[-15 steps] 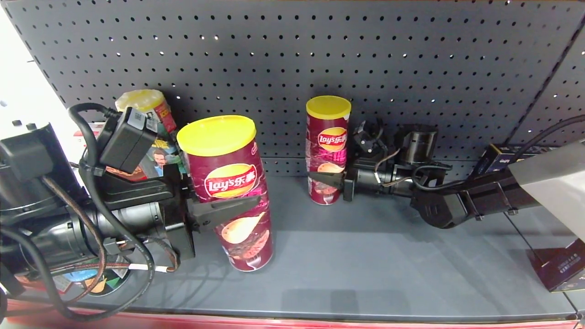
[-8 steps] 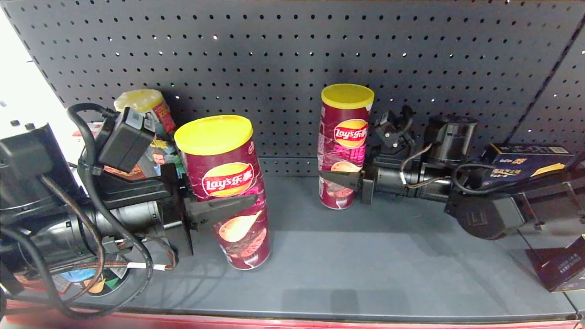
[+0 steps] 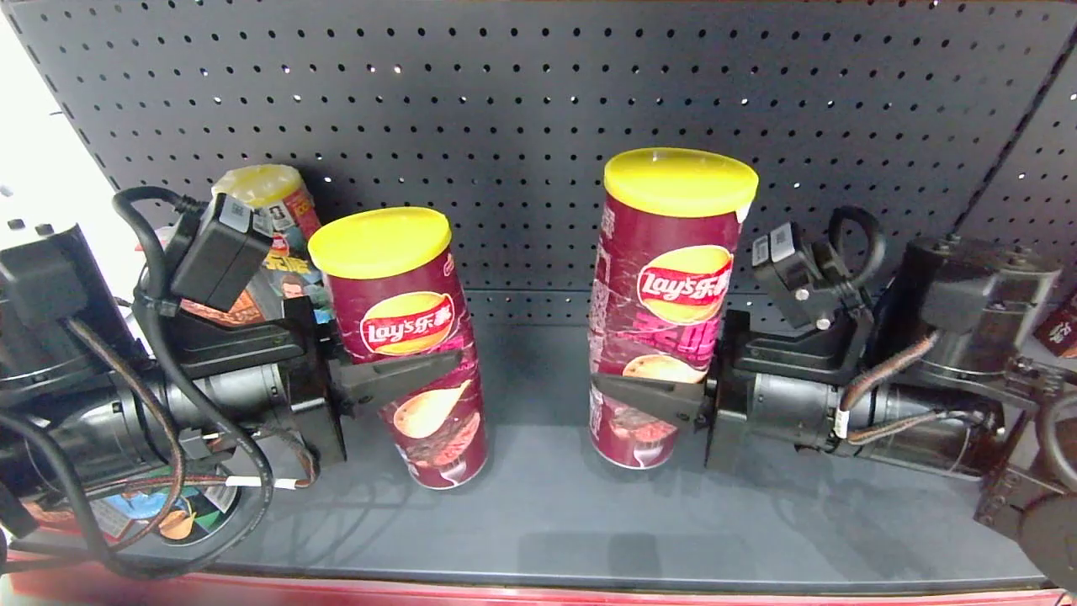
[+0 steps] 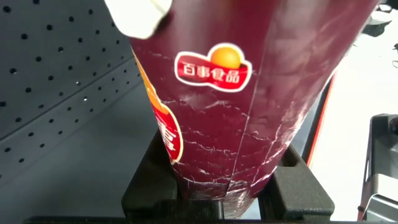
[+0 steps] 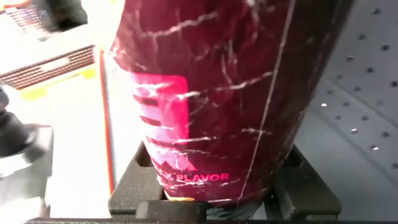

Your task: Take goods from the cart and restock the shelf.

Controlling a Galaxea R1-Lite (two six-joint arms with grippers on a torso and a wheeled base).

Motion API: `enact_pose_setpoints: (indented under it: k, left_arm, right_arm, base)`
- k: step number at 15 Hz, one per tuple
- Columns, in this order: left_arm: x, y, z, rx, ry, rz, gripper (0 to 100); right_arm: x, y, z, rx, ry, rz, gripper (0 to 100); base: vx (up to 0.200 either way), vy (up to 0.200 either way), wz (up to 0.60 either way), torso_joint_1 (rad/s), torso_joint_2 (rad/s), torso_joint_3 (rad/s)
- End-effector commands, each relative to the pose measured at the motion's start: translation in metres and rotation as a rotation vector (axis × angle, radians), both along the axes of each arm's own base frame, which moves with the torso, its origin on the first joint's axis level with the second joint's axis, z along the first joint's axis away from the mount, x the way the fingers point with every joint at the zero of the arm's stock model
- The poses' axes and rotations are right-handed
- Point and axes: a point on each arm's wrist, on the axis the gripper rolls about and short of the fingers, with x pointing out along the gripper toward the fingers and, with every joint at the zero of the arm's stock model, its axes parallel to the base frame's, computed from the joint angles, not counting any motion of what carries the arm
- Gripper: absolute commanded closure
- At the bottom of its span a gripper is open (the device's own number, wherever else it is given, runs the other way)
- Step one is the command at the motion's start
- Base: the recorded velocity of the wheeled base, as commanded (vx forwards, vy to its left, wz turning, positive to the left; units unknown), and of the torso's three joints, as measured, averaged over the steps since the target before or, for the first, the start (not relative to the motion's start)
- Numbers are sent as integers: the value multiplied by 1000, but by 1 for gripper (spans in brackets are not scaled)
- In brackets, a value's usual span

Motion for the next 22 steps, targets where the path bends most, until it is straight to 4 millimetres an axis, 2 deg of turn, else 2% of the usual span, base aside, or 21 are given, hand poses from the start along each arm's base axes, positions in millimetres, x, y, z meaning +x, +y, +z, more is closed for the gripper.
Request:
enact_pose_setpoints:
  k: [1,3,4,7,17,22]
  left_arm:
    - [0,1,1,-1,-3,4,100]
    - [0,1,1,-1,-3,4,100]
    - [0,1,1,-1,-3,4,100]
    - [0,1,1,-3,-4,4,100]
    - [0,0,1,-1,-2,4,100]
    - [0,0,1,-1,-2,5,100]
  right_arm:
    - [-18,-7,-10,4,-10,-3,100]
    - [-22,-8,-25,-6,3,-19,100]
    - [-24,-10,-39,-16,14,-22,100]
    - [-22,-9,-53,-18,14,-22,100]
    - [-5,3,-76,-37,36,-23,100]
    - [-4,2,-77,-37,39,-23,100]
  base:
    - [0,0,0,0,0,0]
    - [0,0,0,0,0,0]
    - [0,0,0,0,0,0]
    - [0,0,0,0,0,0]
    - [0,0,0,0,0,0]
    - [0,0,0,0,0,0]
